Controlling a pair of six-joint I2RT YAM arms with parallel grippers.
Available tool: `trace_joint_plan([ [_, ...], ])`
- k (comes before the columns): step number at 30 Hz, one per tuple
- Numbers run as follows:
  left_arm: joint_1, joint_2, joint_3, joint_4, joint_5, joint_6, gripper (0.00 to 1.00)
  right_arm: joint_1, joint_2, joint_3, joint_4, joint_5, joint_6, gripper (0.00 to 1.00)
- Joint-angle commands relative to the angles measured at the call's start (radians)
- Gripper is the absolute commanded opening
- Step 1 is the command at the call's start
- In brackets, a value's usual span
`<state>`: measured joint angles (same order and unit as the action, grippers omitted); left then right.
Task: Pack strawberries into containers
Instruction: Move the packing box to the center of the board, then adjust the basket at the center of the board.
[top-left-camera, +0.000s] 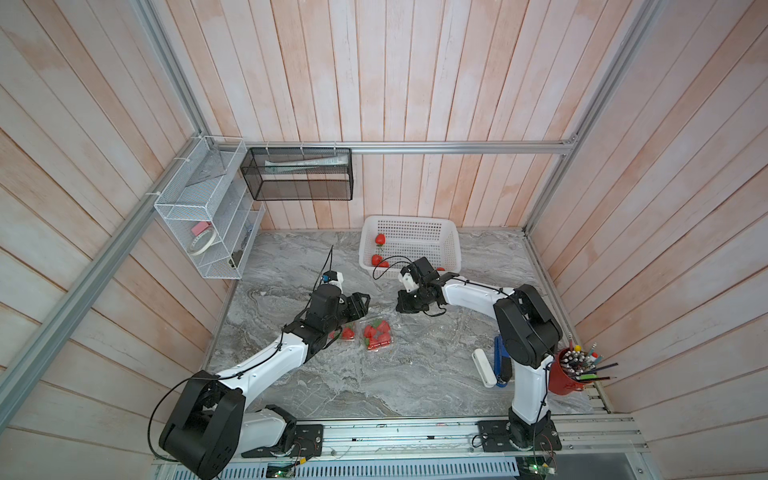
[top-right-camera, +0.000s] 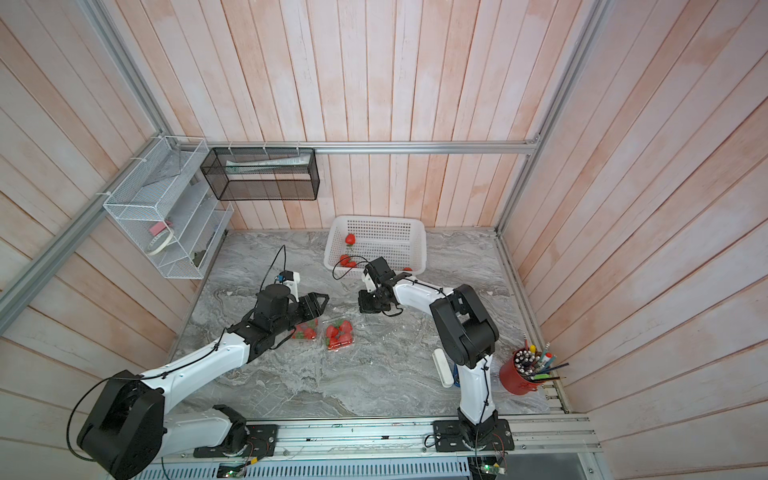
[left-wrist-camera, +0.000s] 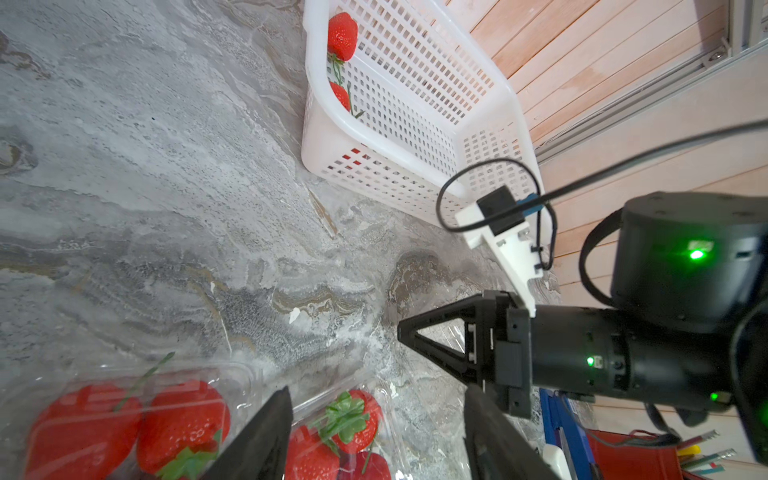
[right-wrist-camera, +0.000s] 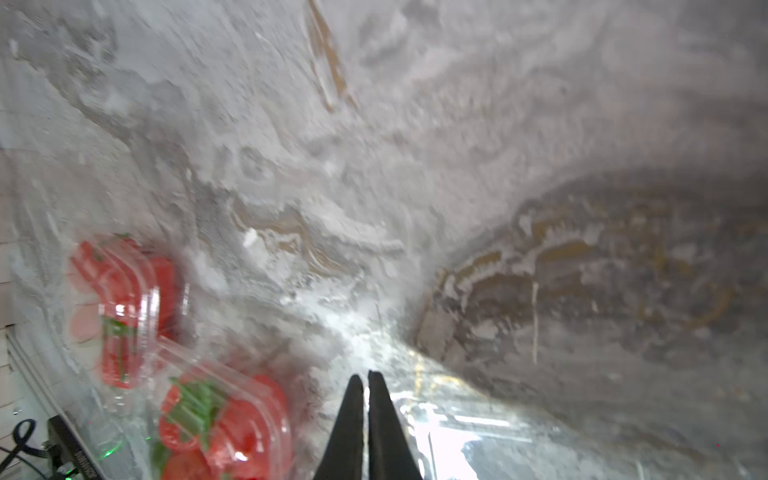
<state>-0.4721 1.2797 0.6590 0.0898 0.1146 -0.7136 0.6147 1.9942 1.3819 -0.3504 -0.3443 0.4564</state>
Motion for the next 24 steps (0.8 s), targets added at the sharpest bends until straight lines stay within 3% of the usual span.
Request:
trace_joint_plan([
  [1, 0.013, 0.026, 0.057, -0.005, -0.017, 0.039, 0.7, 0.005, 0.014, 0.138, -0.035, -0.052, -0.023, 0.09],
  [8, 0.049, 0.155, 0.243, -0.008, -0.076, 0.097, 0.86, -0.03, -0.048, 0.275, -0.169, -0.057, -0.11, 0.11],
  [12, 0.073, 0.365, 0.425, -0.036, -0.16, 0.14, 0.91, -0.109, -0.067, 0.276, -0.113, -0.023, -0.12, 0.16],
  [16, 0.126, 0.582, 0.597, -0.02, -0.096, 0.119, 0.91, -0.197, 0.063, 0.435, -0.195, 0.043, -0.162, 0.21],
  [20, 0.133, 0.695, 0.703, -0.028, -0.057, 0.115, 0.91, -0.239, 0.225, 0.626, -0.24, 0.078, -0.171, 0.28],
  [24, 0.134, 0.735, 0.766, -0.076, -0.05, 0.121, 0.91, -0.277, 0.465, 0.986, -0.442, 0.195, -0.212, 0.43],
])
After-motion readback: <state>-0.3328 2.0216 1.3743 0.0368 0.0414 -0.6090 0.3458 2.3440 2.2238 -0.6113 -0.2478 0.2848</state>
